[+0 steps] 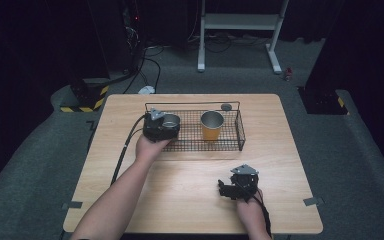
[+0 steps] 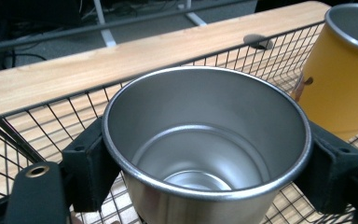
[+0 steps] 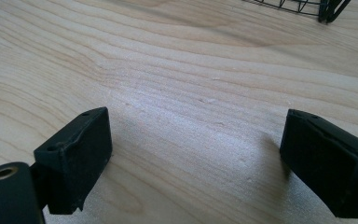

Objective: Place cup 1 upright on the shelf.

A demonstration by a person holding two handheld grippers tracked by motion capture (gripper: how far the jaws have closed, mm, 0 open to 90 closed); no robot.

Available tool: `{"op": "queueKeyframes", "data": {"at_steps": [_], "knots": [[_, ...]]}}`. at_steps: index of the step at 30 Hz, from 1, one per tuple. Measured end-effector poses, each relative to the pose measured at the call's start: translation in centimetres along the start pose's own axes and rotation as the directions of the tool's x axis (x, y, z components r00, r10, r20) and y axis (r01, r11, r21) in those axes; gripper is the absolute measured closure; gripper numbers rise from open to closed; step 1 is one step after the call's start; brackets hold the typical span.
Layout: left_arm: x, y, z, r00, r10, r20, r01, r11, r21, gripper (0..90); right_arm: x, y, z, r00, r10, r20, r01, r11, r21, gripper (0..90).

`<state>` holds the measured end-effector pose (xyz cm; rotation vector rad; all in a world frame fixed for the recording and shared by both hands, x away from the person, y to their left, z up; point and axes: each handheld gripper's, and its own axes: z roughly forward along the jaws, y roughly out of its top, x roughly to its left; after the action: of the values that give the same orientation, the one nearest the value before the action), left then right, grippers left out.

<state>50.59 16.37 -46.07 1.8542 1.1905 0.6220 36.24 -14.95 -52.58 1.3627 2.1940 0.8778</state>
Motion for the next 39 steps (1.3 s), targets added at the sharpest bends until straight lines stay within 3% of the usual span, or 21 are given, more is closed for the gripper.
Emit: {"op": "queueKeyframes", "data": {"at_steps": [4,10,22,39], "knots": [[0.1,-0.2,0.4,0.9998,-0.021,-0.005,0.022,0.9994,0.028,18.8,0.0,0.0,0.0,1.0000,0.000,0.000,0.000,1.000,0.000,8.7],[0.1,-0.5,0.8,0.9996,-0.012,-0.025,0.014,0.9981,0.060,18.7,0.0,0.0,0.0,1.0000,0.002,-0.003,-0.002,1.000,0.001,8.8],[0.2,-0.4,1.2,0.9996,-0.016,-0.022,0.017,0.9972,0.073,18.7,0.0,0.0,0.0,1.0000,0.002,-0.003,-0.002,1.000,0.001,8.8],[0.3,-0.2,1.2,0.9991,0.033,-0.028,-0.028,0.9877,0.154,18.5,0.0,0.0,0.0,1.0000,-0.003,-0.005,0.003,1.000,0.000,8.9]]}}
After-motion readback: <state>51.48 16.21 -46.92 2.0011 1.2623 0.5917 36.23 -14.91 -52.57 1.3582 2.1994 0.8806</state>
